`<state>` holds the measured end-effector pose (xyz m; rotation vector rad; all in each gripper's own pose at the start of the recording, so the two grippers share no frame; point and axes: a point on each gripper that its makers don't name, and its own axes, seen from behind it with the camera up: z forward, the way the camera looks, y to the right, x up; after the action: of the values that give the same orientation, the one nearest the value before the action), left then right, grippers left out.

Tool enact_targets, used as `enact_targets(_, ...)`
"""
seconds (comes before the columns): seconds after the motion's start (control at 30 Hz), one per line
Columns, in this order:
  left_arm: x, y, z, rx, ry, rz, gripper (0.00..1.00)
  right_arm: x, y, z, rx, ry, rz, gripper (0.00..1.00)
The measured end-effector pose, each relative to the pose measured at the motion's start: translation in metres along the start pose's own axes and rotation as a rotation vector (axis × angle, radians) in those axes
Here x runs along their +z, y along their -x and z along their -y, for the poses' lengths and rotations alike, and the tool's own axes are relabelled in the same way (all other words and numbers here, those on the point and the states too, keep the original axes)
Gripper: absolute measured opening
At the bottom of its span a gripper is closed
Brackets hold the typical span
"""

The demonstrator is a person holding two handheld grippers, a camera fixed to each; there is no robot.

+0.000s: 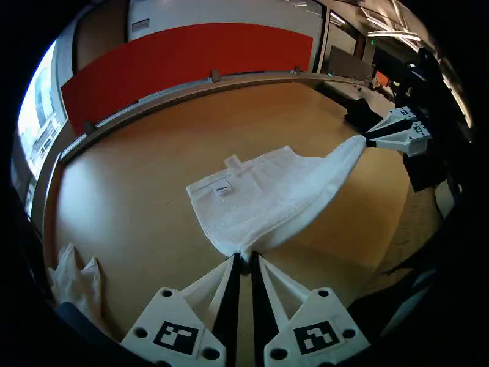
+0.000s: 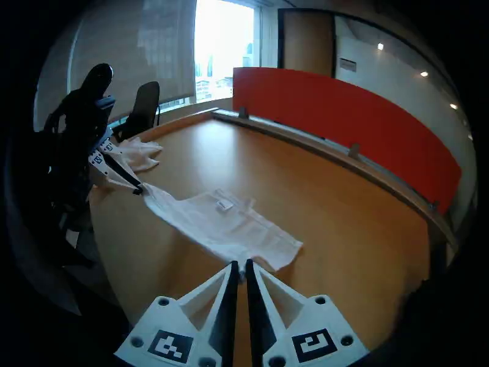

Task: Fold towel

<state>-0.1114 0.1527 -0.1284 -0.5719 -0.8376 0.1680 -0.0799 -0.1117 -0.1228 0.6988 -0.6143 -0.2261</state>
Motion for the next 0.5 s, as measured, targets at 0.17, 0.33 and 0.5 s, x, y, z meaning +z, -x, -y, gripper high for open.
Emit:
enact_targets(0.17,-0.007,0.002,-0.007,-0.018,0.0,0.002,0.12,-0.004,-0.001,0.0,-0.001,0.003,-0.003,0.09)
enact_targets(0.33,-0.009,0.005,-0.011,-0.027,0.002,0.008,0.12,-0.005,0.0,0.0,0.0,0.003,-0.002,0.09)
enact_targets(0.5,-0.008,0.004,-0.011,-0.03,-0.003,0.012,0.12,-0.005,0.001,0.0,-0.003,0.003,0.001,0.09)
